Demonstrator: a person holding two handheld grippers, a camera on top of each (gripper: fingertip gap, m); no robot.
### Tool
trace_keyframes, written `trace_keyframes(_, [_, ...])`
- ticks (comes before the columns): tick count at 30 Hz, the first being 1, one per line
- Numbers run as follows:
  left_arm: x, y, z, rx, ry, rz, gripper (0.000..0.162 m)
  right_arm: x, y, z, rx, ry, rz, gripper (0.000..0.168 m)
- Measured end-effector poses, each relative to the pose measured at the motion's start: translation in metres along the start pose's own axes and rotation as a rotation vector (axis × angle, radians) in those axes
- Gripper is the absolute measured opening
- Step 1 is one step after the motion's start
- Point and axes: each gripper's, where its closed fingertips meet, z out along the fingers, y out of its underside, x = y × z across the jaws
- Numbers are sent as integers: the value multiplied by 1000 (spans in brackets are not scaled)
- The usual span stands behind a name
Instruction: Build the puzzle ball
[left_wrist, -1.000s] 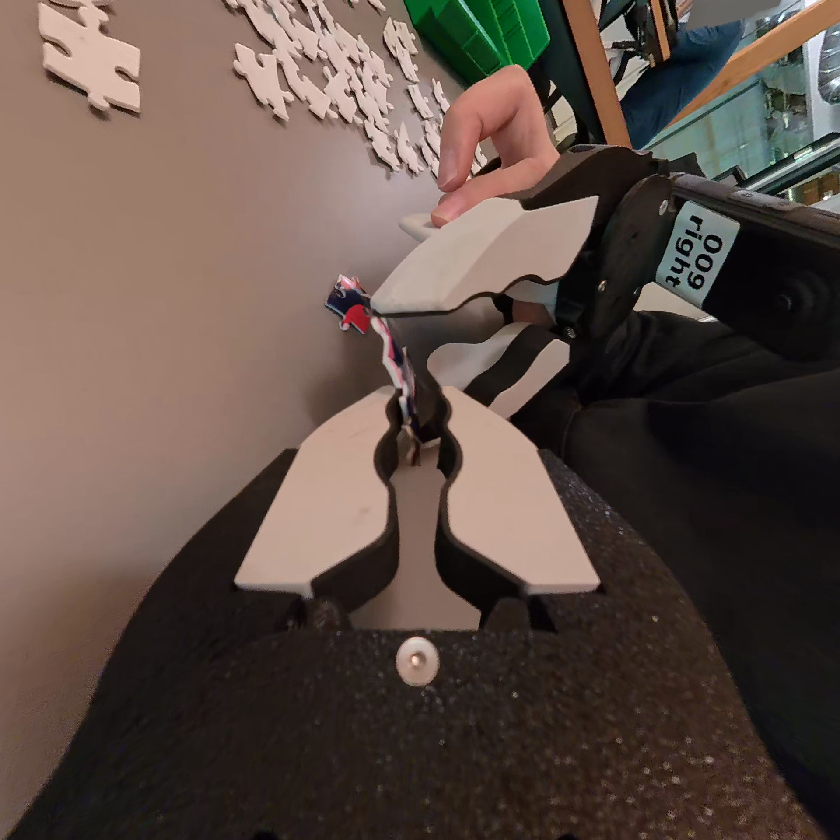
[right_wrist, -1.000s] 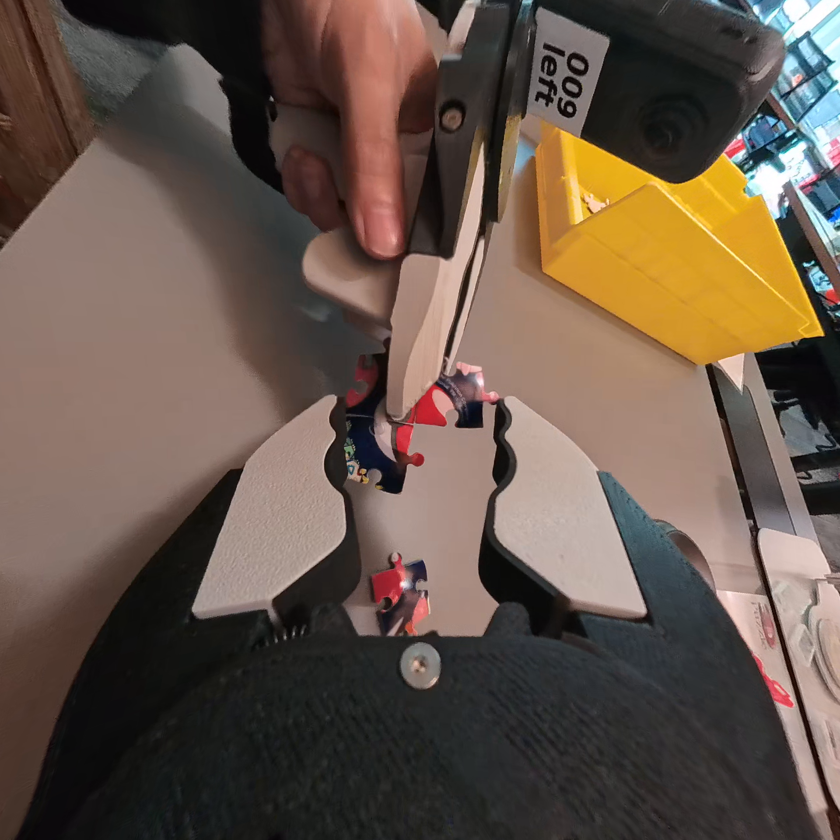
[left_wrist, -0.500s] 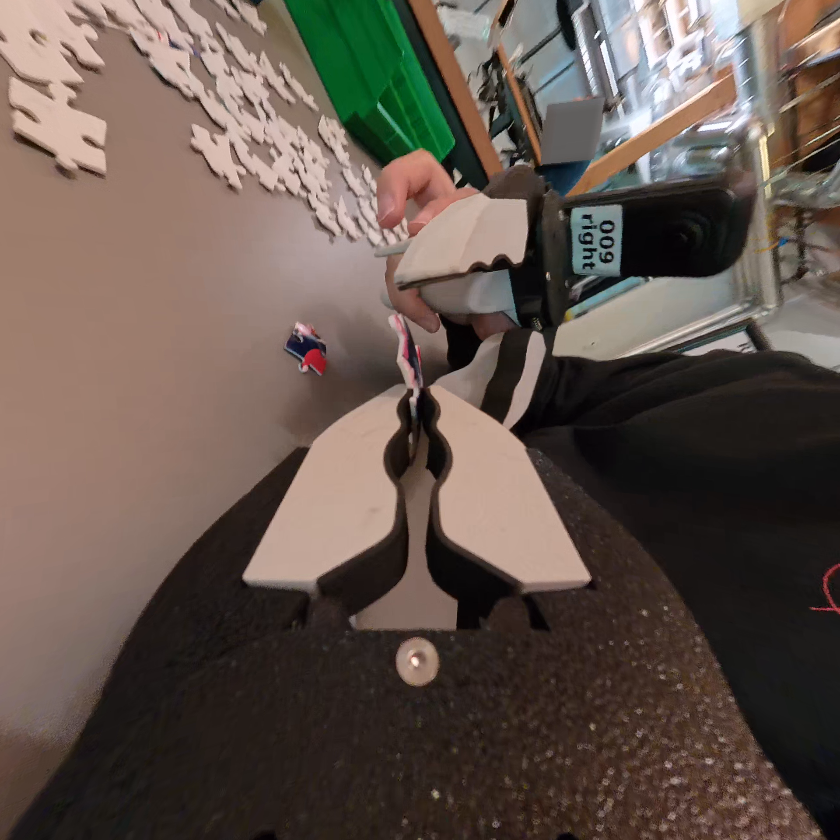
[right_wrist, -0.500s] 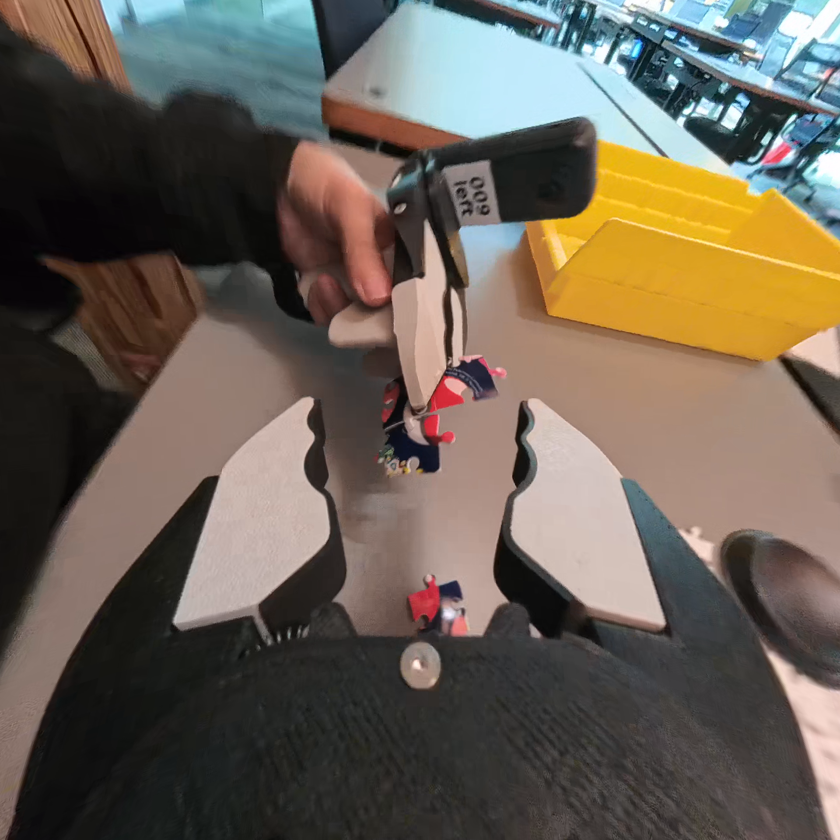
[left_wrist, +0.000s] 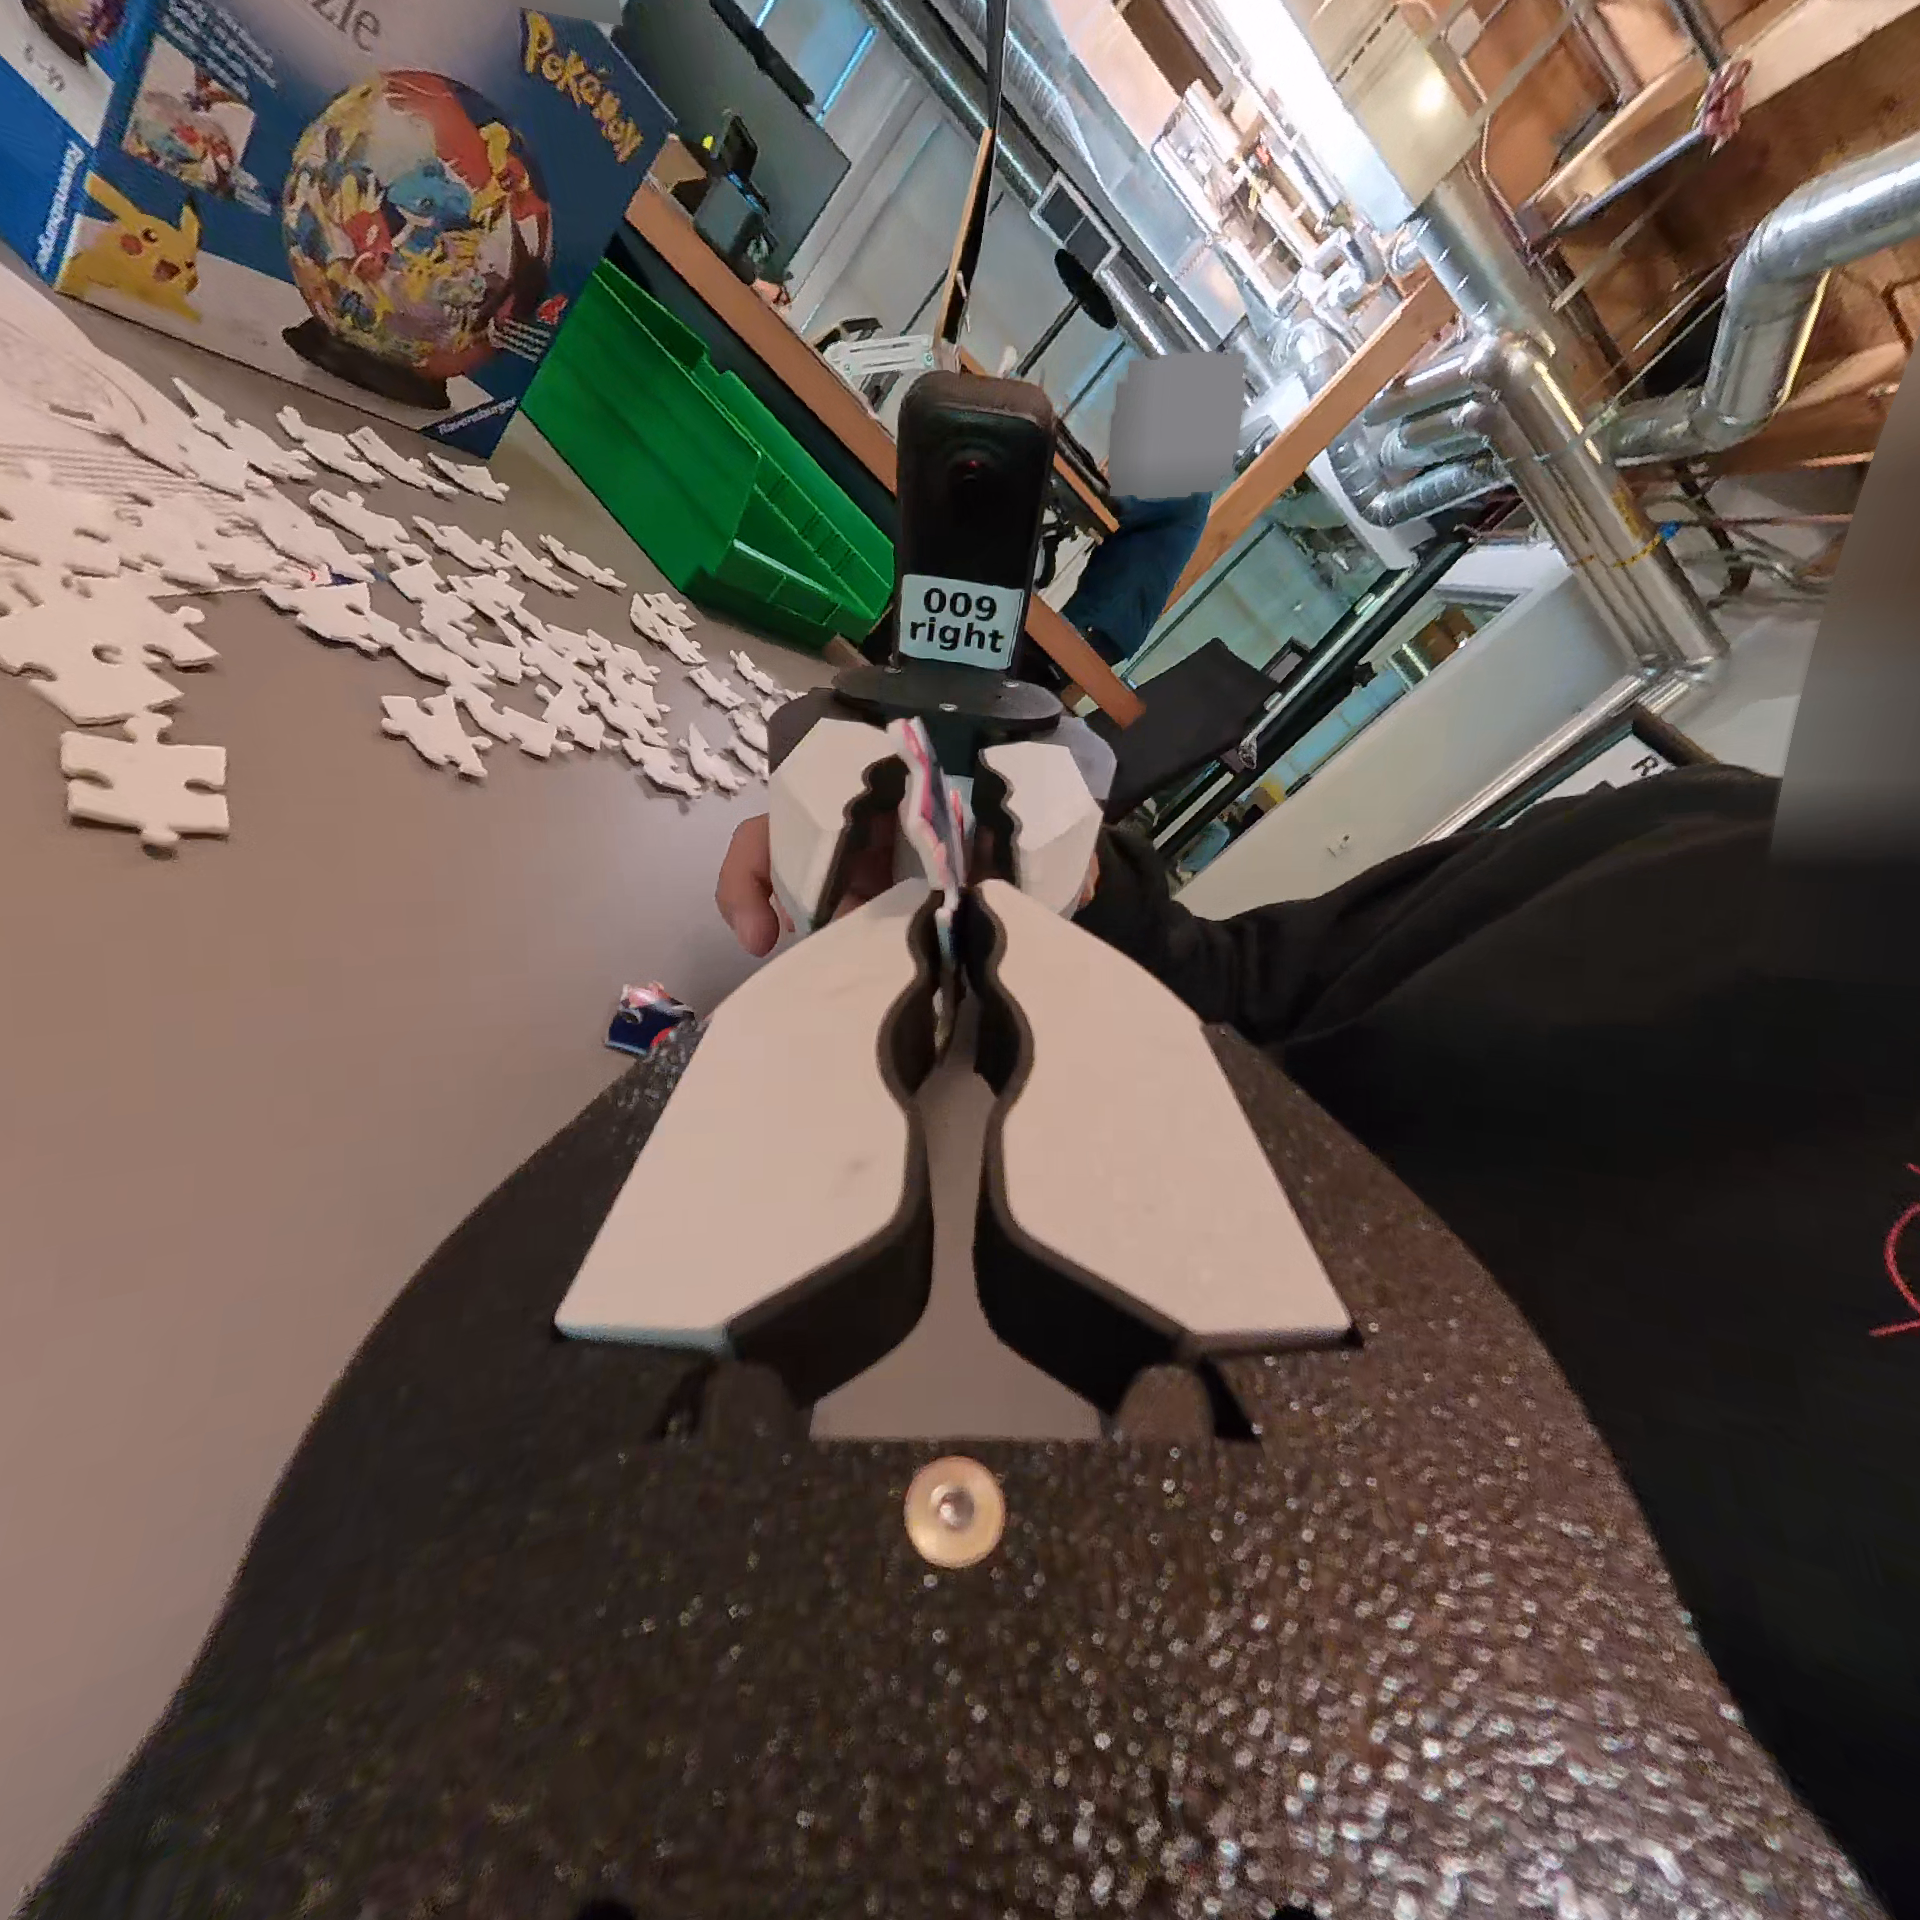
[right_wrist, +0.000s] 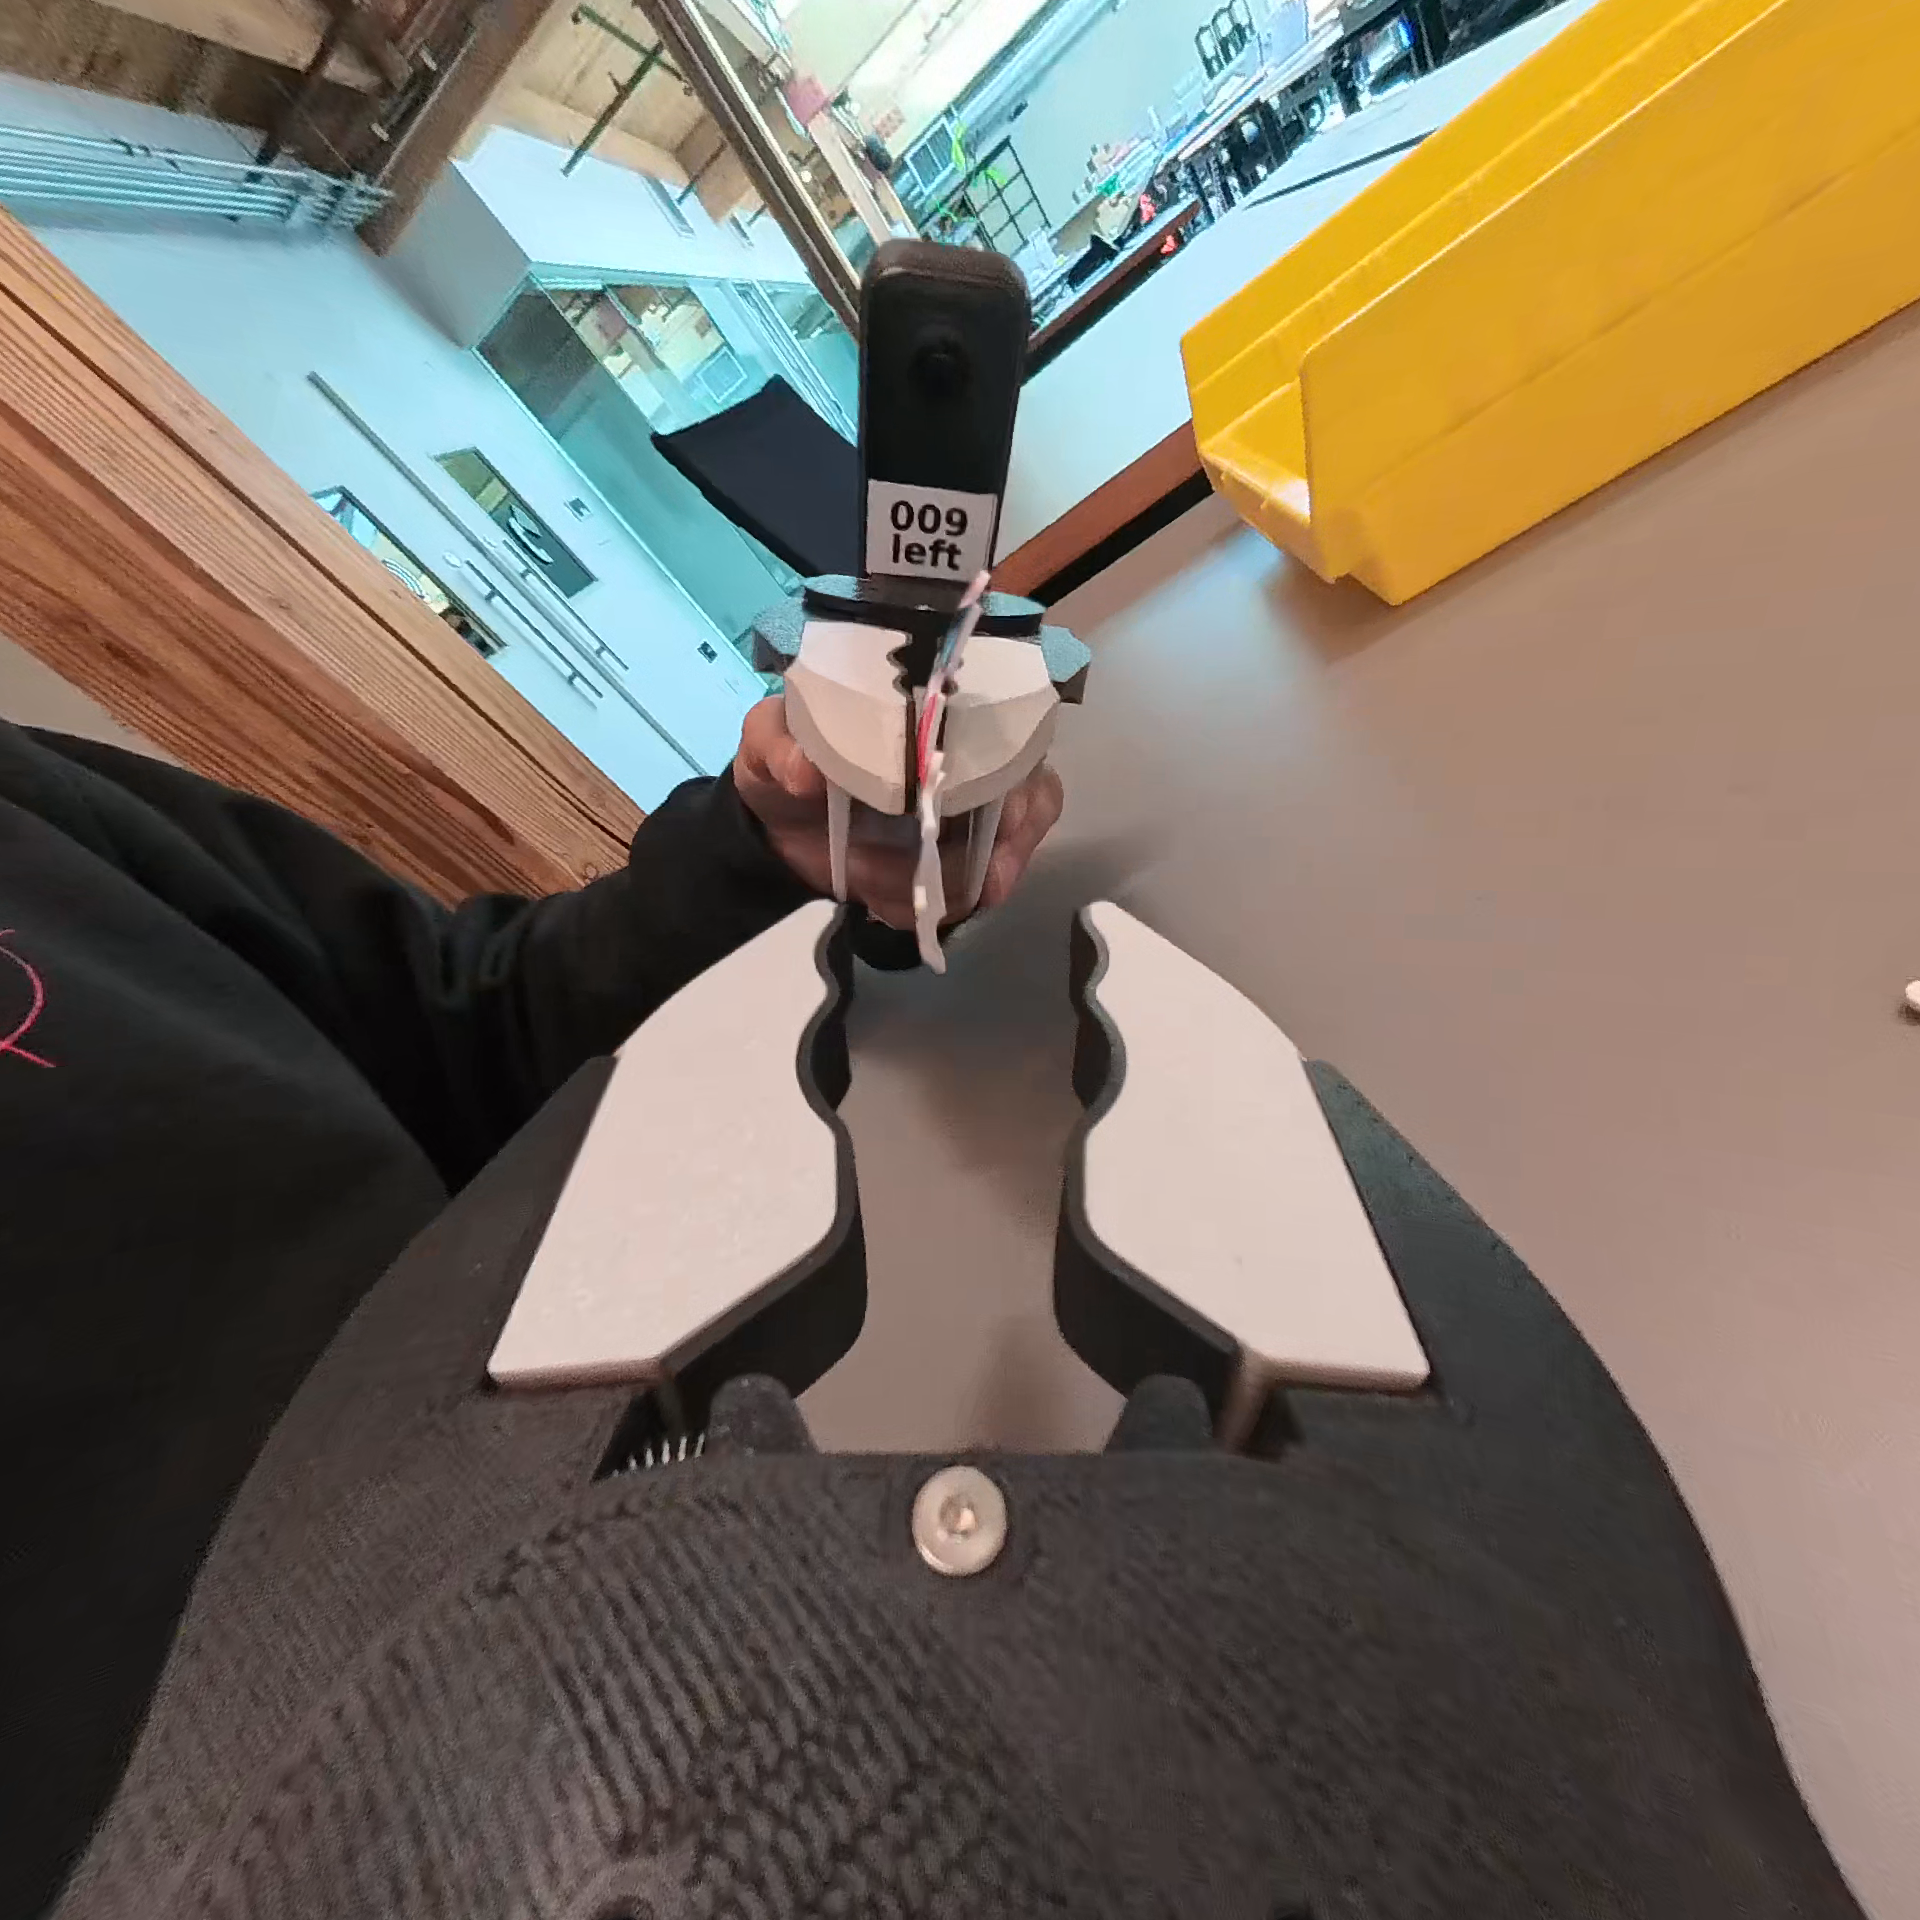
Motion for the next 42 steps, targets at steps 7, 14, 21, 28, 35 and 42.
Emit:
trace_keyframes(7, [-1, 4, 6, -41, -24, 44, 2, -8, -1, 3, 9, -43, -20, 11])
trace_keyframes(14, [2, 4, 10, -47, -5, 39, 1, -9, -1, 2, -11, -43, -52, 3])
trace_keyframes(21, [2, 4, 11, -48, -32, 31, 2, -9, 1, 1, -49, -26, -116, 3])
trace_keyframes(28, [12, 3, 12, -29, 32, 0, 1, -20, -2, -1, -38, -130, -82, 3])
trace_keyframes(35, [11, 3, 13, -19, 24, -34, 2, -19, -2, -2, -59, -143, -65, 3])
trace_keyframes(42, [15, -3, 14, 39, 77, -51, 1, -22, -11, -4, 15, -168, -80, 4])
